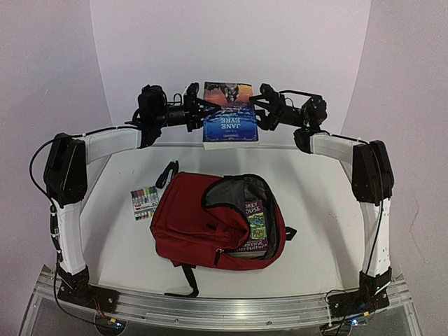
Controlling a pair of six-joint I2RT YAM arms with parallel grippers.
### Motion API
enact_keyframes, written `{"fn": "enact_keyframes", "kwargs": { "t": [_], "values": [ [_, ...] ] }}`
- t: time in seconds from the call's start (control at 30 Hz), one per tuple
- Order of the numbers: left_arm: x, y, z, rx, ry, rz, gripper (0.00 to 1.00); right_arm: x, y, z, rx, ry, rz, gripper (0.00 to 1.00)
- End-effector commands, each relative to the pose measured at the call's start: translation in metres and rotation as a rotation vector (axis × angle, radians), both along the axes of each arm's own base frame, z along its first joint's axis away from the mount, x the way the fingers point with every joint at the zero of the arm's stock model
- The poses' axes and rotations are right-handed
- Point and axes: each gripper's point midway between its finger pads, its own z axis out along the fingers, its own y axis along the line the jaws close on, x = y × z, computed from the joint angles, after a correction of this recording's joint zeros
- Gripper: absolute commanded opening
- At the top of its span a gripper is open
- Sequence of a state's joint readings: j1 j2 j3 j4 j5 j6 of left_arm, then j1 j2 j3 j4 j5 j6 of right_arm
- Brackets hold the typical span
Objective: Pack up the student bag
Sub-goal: Pick up the book from the center of the board.
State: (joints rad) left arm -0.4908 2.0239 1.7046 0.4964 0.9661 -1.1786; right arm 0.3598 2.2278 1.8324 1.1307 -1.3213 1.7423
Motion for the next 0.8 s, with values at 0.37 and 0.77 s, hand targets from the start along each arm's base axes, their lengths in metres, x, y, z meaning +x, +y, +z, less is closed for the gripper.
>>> {"fn": "enact_keyframes", "kwargs": {
  "t": [0.37, 0.77],
  "values": [
    [-0.019, -0.034, 0.022, -0.029, -0.009, -0.079, 0.0, -0.029, -0.007, 0.004, -0.147, -0.043, -0.201, 0.78],
    [-0.038, -0.046, 0.002, 0.059, 0.063, -0.102, 0.0, -0.039, -0.017, -0.041, -0.387, -0.102, -0.336, 0.76]
  ]
}}
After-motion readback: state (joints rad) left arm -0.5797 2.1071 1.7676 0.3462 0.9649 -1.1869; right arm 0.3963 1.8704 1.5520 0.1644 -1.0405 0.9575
